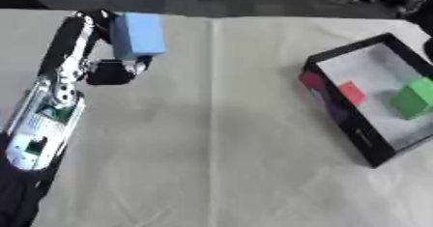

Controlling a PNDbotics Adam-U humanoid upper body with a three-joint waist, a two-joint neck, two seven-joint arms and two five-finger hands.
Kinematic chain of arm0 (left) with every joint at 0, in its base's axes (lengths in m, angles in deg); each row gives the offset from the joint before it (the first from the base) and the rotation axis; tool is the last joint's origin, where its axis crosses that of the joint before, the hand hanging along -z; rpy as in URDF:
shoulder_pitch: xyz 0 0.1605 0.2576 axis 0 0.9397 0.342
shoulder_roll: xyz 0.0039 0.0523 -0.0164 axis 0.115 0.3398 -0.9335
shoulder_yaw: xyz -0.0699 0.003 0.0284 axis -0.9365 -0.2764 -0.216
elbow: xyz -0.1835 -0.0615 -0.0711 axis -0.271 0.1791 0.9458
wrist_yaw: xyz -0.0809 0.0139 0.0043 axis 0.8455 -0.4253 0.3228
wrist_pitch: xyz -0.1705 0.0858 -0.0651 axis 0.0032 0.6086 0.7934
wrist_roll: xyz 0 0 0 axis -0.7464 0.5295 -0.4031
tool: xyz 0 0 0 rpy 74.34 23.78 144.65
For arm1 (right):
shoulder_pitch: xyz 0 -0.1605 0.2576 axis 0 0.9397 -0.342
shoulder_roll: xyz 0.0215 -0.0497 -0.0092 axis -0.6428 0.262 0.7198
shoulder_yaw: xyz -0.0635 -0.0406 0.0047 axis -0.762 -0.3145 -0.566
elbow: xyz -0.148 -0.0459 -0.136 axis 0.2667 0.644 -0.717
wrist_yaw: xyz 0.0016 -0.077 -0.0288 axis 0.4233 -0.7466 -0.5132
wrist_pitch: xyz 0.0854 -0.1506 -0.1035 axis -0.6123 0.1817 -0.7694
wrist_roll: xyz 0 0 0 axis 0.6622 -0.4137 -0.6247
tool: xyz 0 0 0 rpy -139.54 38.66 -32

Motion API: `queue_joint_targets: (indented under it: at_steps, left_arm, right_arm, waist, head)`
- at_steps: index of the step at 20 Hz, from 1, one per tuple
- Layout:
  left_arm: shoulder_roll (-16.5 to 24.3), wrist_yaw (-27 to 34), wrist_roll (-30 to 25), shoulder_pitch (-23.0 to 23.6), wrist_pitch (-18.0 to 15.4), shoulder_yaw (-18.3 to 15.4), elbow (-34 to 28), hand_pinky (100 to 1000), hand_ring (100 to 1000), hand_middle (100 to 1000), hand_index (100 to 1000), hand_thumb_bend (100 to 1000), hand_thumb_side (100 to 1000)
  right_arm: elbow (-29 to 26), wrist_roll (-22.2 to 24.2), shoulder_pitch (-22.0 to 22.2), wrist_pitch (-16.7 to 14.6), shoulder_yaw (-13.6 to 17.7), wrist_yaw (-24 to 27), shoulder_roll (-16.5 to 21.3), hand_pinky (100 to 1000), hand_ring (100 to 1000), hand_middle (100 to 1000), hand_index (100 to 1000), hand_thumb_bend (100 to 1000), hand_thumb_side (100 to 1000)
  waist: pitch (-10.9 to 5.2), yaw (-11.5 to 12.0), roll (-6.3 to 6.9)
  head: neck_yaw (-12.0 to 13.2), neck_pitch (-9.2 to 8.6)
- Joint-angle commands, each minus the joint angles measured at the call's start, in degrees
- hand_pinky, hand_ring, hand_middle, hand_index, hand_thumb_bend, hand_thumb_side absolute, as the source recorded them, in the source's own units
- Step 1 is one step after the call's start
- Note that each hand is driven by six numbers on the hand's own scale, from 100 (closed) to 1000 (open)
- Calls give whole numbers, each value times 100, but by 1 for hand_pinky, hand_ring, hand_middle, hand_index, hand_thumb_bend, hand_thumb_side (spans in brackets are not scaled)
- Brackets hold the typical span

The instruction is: Pick up the objects with one hand, pass them to the other hand, and then place them into the box on the other side of the table.

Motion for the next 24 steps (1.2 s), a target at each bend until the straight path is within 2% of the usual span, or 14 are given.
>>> queue_joint_targets:
  at_steps: [1,6,11,12,13,19,24]
  left_arm:
    - [-204,-87,235,-34,-197,51,-2,773,588,500,585,100,136]
    - [-410,-78,366,48,-352,121,189,768,577,486,569,100,147]
    - [-568,-40,482,100,-404,160,263,769,571,483,568,100,162]
    - [-593,-30,516,110,-411,167,254,768,571,485,569,100,167]
    - [-613,-22,554,119,-413,173,239,768,571,483,569,100,169]
    - [-654,-11,652,134,-404,190,194,759,562,478,563,100,183]
    - [-826,-150,889,160,-431,277,22,756,557,475,559,100,184]
  right_arm:
    - [-71,511,-313,-244,-245,-316,-41,1000,1000,1000,1000,100,216]
    - [-71,761,-792,-296,-656,-940,-313,1000,1000,1000,1000,100,198]
    - [-71,823,-1047,-297,-975,-1442,-582,1000,1000,1000,1000,100,199]
    - [-71,824,-1086,-303,-1026,-1516,-619,1000,1000,1000,1000,100,163]
    - [-71,813,-1120,-310,-1065,-1581,-650,1000,1000,1000,1000,100,200]
    - [-71,716,-1185,-339,-1174,-1776,-717,1000,1000,1000,1000,100,202]
    - [-71,603,-1408,-63,-1347,-2106,-970,1000,1000,1000,1000,100,201]
  waist:
    - [-187,-24,-19]
    - [-180,-41,-26]
    - [-155,-28,-25]
    - [-145,-20,-23]
    - [-134,-9,-22]
    - [-105,23,-16]
    - [-35,203,-34]
  head:
    - [-61,34]
    - [-159,36]
    - [-288,36]
    - [-359,36]
    - [-420,36]
    - [-499,36]
    - [-619,36]
